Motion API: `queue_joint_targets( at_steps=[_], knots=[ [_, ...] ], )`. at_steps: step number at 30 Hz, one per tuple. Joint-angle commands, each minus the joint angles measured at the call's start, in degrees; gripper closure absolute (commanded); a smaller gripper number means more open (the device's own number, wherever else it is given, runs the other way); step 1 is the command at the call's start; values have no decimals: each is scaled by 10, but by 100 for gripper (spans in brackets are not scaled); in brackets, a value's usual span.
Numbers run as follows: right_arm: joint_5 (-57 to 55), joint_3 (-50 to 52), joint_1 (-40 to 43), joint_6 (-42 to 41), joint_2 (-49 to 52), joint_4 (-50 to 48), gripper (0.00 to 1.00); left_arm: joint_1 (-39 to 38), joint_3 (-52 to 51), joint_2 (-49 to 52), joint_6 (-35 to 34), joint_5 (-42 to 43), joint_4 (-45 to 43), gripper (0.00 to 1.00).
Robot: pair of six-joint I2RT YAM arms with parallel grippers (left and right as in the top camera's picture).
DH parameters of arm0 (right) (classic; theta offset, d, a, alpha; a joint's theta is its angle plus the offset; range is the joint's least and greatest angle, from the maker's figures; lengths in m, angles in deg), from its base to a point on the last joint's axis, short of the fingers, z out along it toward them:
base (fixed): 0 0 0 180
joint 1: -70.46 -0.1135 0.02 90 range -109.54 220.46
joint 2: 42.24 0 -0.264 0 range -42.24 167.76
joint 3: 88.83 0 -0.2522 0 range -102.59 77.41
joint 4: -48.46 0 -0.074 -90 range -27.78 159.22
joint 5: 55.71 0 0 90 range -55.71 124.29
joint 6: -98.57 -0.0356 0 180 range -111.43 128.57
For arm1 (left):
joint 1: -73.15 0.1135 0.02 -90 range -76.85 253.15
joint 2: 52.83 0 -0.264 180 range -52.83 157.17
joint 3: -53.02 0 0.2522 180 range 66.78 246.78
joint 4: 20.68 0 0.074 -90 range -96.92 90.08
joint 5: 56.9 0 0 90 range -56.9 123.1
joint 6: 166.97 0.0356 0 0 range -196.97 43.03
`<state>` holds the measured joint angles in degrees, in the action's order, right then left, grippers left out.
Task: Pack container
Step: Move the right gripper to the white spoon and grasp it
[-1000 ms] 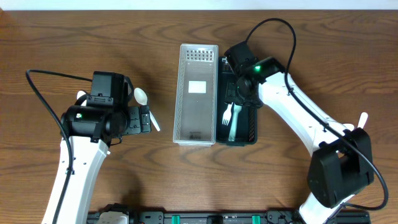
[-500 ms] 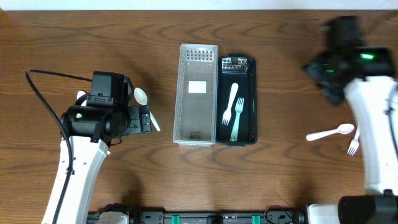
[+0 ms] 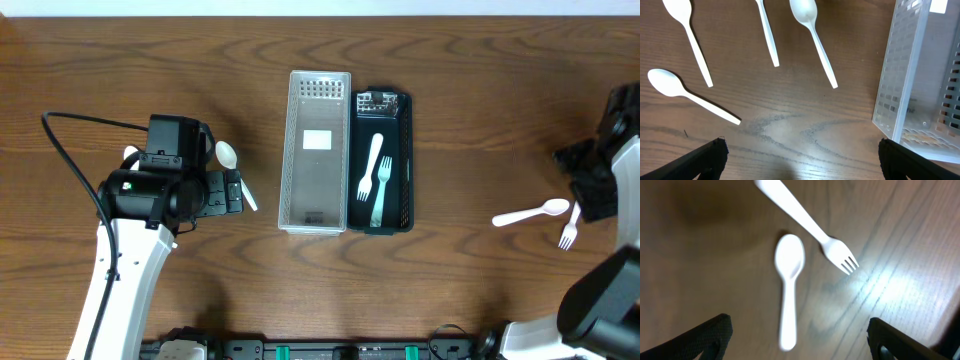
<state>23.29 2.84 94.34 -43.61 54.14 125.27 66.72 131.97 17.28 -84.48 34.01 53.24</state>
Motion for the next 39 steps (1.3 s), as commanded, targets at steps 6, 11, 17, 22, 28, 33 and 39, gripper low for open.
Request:
queue_joint_targets(
  at_steps=[6,11,17,22,28,33,39],
  knots=[
    [55,76,12,90,70,-110,12,-1,7,3,-2,-3,2,2],
    [55,76,12,91,109,-129,12,-1,7,3,-3,-3,2,2],
    [56,76,12,96,146,-136,12,-1,7,3,-3,-2,2,2],
    [70,76,12,96,168,-136,18,-1,7,3,-3,-3,2,2],
    [71,78,12,96,173,-129,41,-1,7,3,-3,-3,2,2],
    [77,78,12,96,173,-127,49,-1,7,3,-3,-2,2,2],
    [79,78,12,96,173,-123,58,-1,7,3,-3,-2,2,2]
  ],
)
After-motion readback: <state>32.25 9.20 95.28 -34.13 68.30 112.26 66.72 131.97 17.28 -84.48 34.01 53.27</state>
